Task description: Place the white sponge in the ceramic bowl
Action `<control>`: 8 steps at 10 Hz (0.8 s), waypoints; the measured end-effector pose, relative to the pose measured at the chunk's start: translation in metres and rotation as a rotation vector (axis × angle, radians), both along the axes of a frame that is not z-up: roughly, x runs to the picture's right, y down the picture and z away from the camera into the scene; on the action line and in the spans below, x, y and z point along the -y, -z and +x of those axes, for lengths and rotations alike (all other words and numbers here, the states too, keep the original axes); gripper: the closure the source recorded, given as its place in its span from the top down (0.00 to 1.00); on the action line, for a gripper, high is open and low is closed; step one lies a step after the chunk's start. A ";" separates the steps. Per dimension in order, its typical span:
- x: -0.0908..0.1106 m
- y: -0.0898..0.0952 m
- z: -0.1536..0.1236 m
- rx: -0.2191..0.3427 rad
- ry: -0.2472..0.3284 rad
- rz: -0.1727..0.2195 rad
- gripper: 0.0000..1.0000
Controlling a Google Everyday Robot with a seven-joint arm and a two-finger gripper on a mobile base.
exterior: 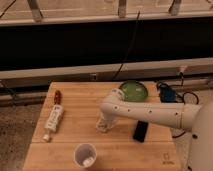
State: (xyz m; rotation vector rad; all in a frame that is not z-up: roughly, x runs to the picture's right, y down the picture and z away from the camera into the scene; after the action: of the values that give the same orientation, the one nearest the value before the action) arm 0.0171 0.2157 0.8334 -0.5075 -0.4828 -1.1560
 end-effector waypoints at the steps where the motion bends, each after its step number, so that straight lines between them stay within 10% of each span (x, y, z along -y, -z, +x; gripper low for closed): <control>1: 0.016 -0.003 0.007 -0.005 0.001 0.006 0.00; 8: 0.067 -0.007 0.011 0.008 -0.002 0.011 0.00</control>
State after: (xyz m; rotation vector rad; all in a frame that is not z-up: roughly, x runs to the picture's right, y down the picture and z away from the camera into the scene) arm 0.0277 0.1491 0.8401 -0.4930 -0.4838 -1.1587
